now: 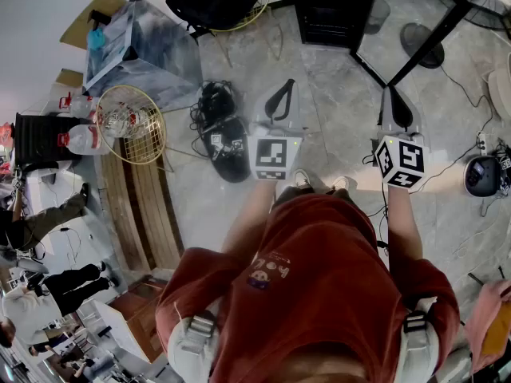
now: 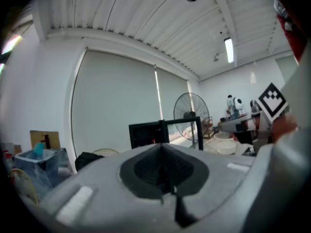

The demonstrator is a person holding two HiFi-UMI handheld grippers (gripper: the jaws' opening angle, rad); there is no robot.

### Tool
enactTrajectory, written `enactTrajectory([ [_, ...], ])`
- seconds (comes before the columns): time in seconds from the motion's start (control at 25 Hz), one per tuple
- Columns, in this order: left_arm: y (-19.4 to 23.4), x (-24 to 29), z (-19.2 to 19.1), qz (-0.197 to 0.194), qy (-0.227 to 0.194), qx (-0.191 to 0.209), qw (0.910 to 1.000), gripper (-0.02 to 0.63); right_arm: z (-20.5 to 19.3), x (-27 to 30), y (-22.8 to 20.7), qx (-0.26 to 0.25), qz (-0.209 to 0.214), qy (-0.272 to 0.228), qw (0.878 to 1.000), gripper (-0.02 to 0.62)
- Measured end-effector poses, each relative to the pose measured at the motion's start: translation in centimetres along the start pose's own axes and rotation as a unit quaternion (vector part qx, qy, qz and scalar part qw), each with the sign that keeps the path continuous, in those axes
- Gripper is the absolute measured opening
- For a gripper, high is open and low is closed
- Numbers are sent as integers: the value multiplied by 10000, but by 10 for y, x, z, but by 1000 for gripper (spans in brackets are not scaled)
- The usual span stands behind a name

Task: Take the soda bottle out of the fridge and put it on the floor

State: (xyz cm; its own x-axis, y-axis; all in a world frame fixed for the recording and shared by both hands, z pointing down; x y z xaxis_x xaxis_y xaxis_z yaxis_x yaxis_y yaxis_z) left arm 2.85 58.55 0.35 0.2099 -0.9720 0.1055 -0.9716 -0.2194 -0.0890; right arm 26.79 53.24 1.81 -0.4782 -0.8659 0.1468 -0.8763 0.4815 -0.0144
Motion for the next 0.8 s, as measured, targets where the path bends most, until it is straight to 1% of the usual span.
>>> enactTrajectory([
  [0.48, 27, 1, -1, -158, 40, -44, 9999, 0, 3, 16, 26, 40, -150, 44, 9999, 0],
  [0.64, 38, 3, -8, -205, 74, -88, 9997, 0, -2, 24, 38, -57, -141, 179, 9997, 0],
  [0.8, 53, 7, -16, -250, 114, -120, 9996, 0, -7, 36, 48, 23, -232, 259, 9994, 0],
])
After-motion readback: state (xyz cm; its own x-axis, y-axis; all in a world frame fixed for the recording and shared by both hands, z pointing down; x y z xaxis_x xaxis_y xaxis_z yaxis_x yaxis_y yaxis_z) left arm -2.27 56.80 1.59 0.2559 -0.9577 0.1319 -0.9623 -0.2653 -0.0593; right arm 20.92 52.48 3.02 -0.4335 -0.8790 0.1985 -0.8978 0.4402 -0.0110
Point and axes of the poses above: the fingertips, and each gripper's own axes: x forward along the fingers, y to its left, z out of its top, the point moved 7 cm from there along -x, backward along the fingers, and after that the axes turned 3 degrees about -x, right-handed, at the moved point
